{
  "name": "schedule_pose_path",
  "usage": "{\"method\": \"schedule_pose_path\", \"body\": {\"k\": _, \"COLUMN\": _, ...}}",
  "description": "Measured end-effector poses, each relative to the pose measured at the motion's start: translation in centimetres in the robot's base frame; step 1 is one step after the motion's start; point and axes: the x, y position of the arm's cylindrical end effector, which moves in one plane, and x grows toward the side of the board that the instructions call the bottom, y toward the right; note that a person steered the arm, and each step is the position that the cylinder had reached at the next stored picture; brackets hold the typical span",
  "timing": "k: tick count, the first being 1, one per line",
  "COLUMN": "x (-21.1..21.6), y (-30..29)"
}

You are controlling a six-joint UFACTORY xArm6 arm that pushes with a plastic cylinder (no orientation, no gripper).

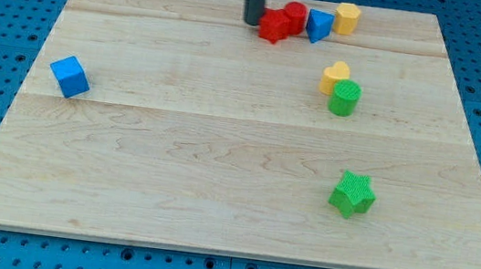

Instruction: Place the yellow heart at the bottom of the red star

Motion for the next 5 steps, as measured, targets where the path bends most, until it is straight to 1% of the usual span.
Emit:
{"method": "schedule_pose_path", "body": {"k": 1, "x": 0.0, "y": 4.8}}
{"method": "schedule_pose_path", "body": {"k": 2, "x": -0.4, "y": 7.2}}
{"method": "schedule_pose_path", "body": {"k": 3, "x": 0.2, "y": 4.1}}
{"method": "schedule_pose_path", "body": {"k": 4, "x": 4.3, "y": 0.8}}
{"method": "schedule_pose_path", "body": {"k": 5, "x": 13.1, "y": 0.9}}
